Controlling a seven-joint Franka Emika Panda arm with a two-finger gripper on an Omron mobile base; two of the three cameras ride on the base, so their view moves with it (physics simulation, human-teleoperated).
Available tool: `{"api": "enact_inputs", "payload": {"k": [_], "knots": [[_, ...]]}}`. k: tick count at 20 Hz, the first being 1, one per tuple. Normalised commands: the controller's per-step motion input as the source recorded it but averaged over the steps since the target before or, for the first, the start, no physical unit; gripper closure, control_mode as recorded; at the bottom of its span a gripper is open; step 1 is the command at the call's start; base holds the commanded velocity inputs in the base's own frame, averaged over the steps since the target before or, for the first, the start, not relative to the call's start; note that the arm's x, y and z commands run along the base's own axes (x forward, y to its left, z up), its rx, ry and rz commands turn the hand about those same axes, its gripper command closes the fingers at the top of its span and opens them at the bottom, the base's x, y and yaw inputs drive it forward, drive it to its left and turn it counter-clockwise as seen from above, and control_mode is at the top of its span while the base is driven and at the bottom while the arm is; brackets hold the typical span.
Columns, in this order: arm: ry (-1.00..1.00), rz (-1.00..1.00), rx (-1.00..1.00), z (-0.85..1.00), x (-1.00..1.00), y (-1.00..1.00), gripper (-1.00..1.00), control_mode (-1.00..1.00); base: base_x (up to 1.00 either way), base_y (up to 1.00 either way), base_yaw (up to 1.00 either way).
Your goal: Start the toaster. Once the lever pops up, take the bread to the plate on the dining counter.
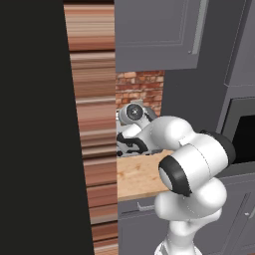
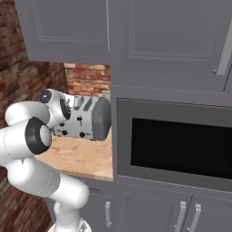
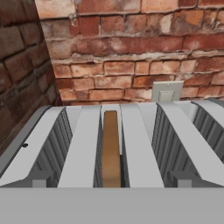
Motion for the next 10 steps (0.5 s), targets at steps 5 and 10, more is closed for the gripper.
{"api": "enact_inputs", "payload": {"k": [5, 10], "knots": [[0.00, 0.00, 0.00, 0.00, 0.00, 0.00, -1.00, -1.00, 0.00, 0.00, 0.00], [0.00, 0.00, 0.00, 0.00, 0.00, 0.00, -1.00, -1.00, 0.00, 0.00, 0.00]]}}
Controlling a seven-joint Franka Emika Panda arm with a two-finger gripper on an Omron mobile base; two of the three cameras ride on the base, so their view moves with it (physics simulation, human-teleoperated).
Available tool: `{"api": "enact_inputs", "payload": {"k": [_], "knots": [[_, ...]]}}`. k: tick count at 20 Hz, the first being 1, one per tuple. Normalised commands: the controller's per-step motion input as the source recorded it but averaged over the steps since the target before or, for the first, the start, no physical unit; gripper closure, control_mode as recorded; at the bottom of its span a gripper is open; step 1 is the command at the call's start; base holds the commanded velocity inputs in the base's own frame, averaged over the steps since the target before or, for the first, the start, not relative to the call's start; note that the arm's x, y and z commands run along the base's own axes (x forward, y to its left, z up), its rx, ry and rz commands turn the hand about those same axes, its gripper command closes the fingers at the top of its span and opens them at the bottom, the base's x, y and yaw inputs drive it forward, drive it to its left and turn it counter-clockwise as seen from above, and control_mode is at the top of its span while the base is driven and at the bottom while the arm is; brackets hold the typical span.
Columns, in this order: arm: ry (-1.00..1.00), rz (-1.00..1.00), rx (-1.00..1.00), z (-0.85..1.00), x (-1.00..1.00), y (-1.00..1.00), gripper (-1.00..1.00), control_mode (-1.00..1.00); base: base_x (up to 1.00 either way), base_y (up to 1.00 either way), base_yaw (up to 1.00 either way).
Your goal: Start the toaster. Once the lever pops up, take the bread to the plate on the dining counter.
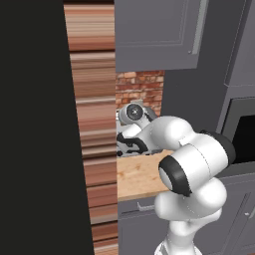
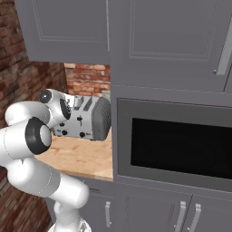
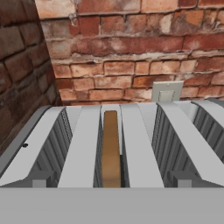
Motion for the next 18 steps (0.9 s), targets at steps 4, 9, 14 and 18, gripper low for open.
{"api": "enact_inputs", "payload": {"k": [4, 9, 14, 18], "knots": [[0.00, 0.00, 0.00, 0.00, 0.00, 0.00, -1.00, -1.00, 0.00, 0.00, 0.00], [0.00, 0.00, 0.00, 0.00, 0.00, 0.00, -1.00, -1.00, 0.00, 0.00, 0.00], [0.00, 0.00, 0.00, 0.00, 0.00, 0.00, -1.00, -1.00, 0.00, 0.00, 0.00], [0.00, 0.00, 0.00, 0.00, 0.00, 0.00, -1.00, -1.00, 0.00, 0.00, 0.00]]}}
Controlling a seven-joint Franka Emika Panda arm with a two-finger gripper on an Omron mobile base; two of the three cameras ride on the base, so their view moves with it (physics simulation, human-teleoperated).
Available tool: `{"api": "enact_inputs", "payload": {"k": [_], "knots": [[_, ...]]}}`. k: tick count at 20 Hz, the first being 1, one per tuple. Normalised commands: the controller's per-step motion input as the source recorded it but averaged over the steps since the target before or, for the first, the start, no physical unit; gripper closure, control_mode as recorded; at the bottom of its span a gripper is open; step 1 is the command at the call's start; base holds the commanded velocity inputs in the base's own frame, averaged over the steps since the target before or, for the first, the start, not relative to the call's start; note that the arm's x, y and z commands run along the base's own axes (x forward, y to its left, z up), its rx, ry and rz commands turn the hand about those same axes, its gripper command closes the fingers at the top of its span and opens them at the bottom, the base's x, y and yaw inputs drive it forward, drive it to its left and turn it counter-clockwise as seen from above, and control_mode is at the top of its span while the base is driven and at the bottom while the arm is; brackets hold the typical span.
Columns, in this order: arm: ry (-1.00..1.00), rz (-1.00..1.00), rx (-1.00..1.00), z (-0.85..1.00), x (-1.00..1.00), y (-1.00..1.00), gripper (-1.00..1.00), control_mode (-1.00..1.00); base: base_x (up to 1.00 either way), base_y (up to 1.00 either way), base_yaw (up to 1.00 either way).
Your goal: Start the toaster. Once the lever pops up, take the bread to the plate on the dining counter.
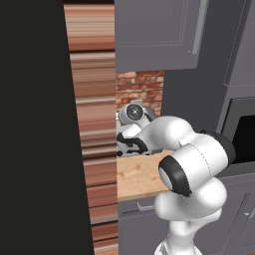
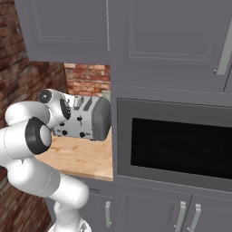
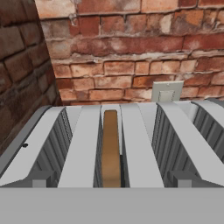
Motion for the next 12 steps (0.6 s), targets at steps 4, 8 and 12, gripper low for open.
{"api": "enact_inputs", "payload": {"k": [4, 8, 12], "knots": [[0.00, 0.00, 0.00, 0.00, 0.00, 0.00, -1.00, -1.00, 0.00, 0.00, 0.00], [0.00, 0.00, 0.00, 0.00, 0.00, 0.00, -1.00, -1.00, 0.00, 0.00, 0.00], [0.00, 0.00, 0.00, 0.00, 0.00, 0.00, -1.00, -1.00, 0.00, 0.00, 0.00]]}}
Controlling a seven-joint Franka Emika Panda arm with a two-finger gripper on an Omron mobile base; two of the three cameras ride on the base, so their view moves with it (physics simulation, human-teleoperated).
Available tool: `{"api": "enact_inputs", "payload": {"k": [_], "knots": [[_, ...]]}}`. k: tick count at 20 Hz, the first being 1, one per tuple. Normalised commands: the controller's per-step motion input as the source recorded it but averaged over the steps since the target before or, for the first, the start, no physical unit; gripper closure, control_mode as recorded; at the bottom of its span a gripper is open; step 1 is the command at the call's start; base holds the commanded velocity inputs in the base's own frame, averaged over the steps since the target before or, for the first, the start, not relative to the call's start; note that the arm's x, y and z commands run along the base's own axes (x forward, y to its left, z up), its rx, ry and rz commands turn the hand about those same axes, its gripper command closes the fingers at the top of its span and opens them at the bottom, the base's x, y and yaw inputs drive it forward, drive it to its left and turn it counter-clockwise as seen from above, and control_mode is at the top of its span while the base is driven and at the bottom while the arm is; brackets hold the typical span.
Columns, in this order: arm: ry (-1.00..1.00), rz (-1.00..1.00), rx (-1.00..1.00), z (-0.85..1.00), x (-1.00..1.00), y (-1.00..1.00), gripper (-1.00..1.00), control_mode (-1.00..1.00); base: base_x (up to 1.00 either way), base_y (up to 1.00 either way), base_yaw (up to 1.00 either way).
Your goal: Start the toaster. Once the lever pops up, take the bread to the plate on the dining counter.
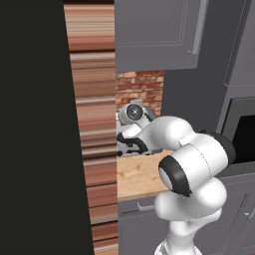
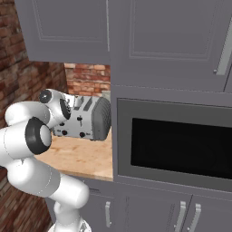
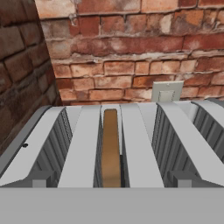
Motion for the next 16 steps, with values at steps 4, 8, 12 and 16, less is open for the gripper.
{"api": "enact_inputs", "payload": {"k": [4, 8, 12, 16], "knots": [[0.00, 0.00, 0.00, 0.00, 0.00, 0.00, -1.00, -1.00, 0.00, 0.00, 0.00], [0.00, 0.00, 0.00, 0.00, 0.00, 0.00, -1.00, -1.00, 0.00, 0.00, 0.00], [0.00, 0.00, 0.00, 0.00, 0.00, 0.00, -1.00, -1.00, 0.00, 0.00, 0.00], [0.00, 0.00, 0.00, 0.00, 0.00, 0.00, -1.00, -1.00, 0.00, 0.00, 0.00]]}}
